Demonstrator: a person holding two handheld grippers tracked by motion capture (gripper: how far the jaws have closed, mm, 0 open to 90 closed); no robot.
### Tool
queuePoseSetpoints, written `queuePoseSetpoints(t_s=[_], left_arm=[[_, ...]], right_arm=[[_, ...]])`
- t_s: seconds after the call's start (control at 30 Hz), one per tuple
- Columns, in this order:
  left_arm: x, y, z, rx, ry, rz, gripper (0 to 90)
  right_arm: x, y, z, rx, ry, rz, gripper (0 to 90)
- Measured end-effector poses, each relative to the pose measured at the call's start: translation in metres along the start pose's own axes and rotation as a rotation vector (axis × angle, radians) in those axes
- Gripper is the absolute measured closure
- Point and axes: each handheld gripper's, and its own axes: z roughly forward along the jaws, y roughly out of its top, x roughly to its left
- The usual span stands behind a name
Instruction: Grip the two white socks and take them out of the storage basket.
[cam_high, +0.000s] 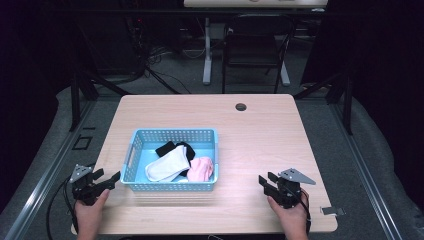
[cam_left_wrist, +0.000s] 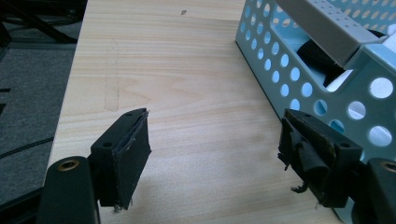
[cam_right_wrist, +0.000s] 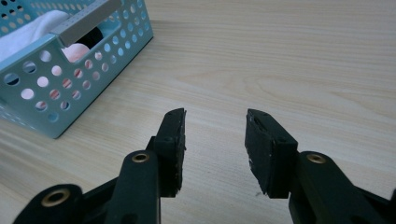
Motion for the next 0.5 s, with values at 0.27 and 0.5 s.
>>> queuePoseSetpoints(t_s=[0.27, 0.5], left_arm=[[-0.001, 0.0, 0.0, 0.0, -0.003, -0.005, 24.3], [0.0, 0.0, 0.002, -0.006, -0.009, -0.01, 24.3]], right_arm=[[0.024, 0.021, -0.005, -0.043, 0.023, -0.055, 60.2], [0.06, 0.049, 0.004, -0.082, 0.079, -0.122, 59.8]])
